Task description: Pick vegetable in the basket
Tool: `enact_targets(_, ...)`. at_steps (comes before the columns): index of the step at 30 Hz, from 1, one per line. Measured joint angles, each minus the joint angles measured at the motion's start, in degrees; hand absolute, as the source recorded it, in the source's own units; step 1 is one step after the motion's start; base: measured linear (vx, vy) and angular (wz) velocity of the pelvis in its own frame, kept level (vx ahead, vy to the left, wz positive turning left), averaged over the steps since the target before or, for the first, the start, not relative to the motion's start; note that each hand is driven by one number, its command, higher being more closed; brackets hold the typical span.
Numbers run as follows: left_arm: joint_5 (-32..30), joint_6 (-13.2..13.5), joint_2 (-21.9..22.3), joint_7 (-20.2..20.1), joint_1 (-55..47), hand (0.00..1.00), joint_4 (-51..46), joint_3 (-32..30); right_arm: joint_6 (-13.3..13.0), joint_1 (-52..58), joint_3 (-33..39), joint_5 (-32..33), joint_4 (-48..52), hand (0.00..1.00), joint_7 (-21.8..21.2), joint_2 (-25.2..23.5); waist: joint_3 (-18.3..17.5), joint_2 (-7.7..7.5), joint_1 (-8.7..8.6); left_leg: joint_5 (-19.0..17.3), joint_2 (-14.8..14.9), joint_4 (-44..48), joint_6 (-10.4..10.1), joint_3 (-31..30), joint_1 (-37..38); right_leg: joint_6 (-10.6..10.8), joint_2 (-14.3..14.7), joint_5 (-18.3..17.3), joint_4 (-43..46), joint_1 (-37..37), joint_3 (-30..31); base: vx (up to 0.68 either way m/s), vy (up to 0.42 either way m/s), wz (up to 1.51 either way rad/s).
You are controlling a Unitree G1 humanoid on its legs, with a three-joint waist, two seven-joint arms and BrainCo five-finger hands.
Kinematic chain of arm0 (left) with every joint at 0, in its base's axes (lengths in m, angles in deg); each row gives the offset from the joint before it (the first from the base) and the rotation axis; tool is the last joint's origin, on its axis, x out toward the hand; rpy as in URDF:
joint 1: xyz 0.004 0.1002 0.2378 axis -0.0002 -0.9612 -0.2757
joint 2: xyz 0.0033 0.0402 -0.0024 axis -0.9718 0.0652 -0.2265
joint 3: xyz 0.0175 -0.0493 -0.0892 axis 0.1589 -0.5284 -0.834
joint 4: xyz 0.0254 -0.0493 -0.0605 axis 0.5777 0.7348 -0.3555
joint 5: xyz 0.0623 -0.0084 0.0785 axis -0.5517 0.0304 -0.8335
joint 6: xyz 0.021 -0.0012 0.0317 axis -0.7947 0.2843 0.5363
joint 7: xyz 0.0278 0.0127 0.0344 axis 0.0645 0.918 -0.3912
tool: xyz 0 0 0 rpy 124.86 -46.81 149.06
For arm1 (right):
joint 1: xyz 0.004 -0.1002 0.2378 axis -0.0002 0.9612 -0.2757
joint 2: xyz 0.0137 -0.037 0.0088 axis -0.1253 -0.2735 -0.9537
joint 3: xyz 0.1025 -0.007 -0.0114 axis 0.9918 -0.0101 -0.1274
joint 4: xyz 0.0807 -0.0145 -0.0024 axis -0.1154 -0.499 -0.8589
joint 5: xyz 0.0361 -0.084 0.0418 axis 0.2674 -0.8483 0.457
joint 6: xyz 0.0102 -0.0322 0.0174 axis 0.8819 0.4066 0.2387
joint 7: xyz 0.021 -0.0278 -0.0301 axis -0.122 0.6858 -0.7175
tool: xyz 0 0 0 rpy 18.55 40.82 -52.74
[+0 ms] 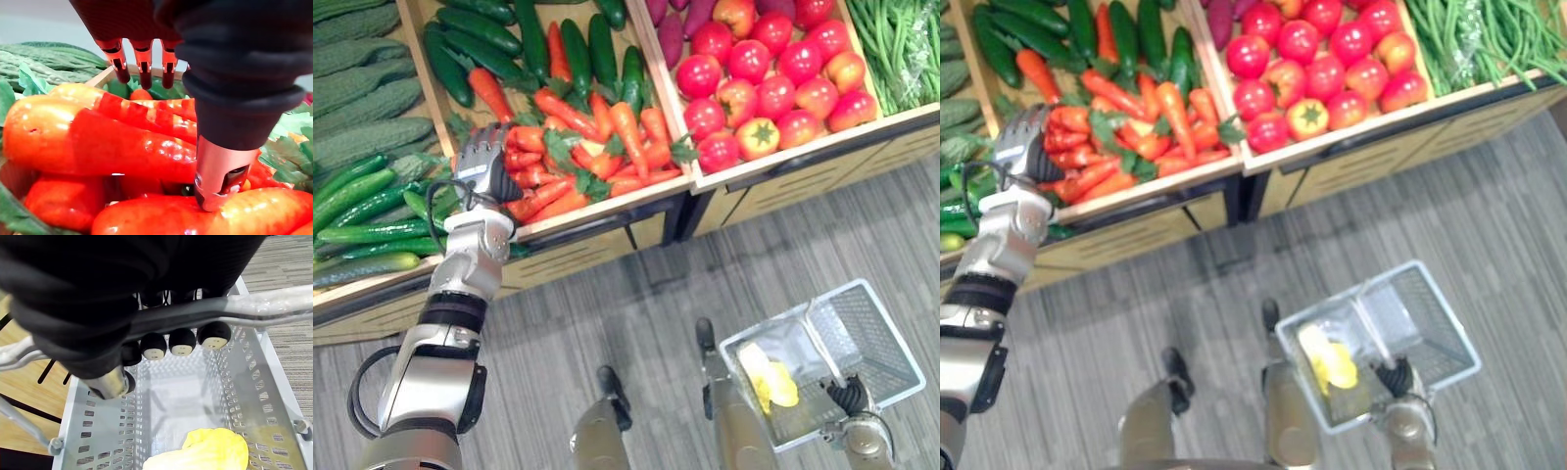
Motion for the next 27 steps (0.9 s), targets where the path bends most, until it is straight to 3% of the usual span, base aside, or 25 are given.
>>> enact_targets(10, 0.0, 1.1, 0.0, 0.1, 1.0, 1.00, 2.2, 1.8, -0.5, 0.0, -2.2, 0.0, 0.3, 1.00, 0.0, 0.8, -0.2, -1.08, -0.08, -0.5, 1.1, 1.9, -0.7, 1.4, -0.4, 0.0, 0.7, 0.0, -0.8, 0.0, 1.0, -0.03, -0.055, -0.06)
enact_targets(27, 0.0, 0.7, 0.1, 0.1, 0.8, 1.00, 6.6, 1.7, -1.0, 0.0, -5.1, 0.0, -0.2, 1.00, 0.0, 1.0, -1.1, -2.38, -1.44, -1.2, 1.9, 3.1, -0.8, 1.7, 0.0, -0.2, 1.3, 0.3, -0.8, 0.5, 1.6, -0.03, -0.048, -0.03)
